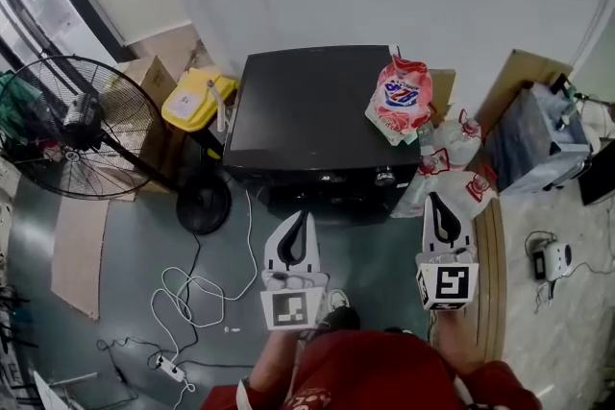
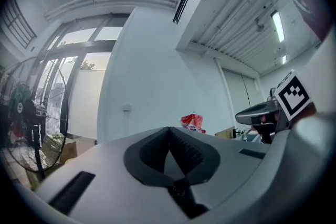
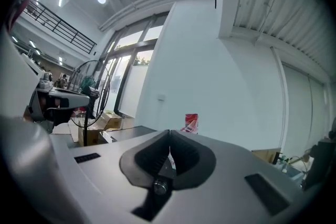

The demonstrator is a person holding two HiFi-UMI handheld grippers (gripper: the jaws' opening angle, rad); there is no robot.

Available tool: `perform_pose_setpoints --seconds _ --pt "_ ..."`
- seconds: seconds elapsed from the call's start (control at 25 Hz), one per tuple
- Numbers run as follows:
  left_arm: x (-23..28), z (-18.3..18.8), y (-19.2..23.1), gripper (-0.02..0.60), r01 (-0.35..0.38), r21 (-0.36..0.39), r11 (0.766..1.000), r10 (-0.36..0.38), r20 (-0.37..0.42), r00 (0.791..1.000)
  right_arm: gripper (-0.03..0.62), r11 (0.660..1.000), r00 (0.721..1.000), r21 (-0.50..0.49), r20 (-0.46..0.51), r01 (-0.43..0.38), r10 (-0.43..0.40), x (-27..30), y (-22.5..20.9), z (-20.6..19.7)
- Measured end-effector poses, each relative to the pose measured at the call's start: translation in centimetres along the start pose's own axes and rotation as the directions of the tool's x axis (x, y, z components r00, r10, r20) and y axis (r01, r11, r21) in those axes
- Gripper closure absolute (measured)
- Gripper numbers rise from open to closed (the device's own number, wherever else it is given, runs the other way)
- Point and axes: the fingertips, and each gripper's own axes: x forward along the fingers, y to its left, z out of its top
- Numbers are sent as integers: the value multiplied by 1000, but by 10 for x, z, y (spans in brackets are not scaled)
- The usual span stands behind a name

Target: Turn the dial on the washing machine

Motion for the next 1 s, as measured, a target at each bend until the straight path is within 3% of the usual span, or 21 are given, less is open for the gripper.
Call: perform_pose_setpoints --seconds 0.36,1.0 --pt "28 -28 43 572 48 -26 998 -48 22 999 585 999 997 -7 -53 48 -48 39 33 -23" --pt "52 -113 41 572 46 -42 998 -48 -49 998 560 998 981 -42 -185 44 -51 91 38 -128"
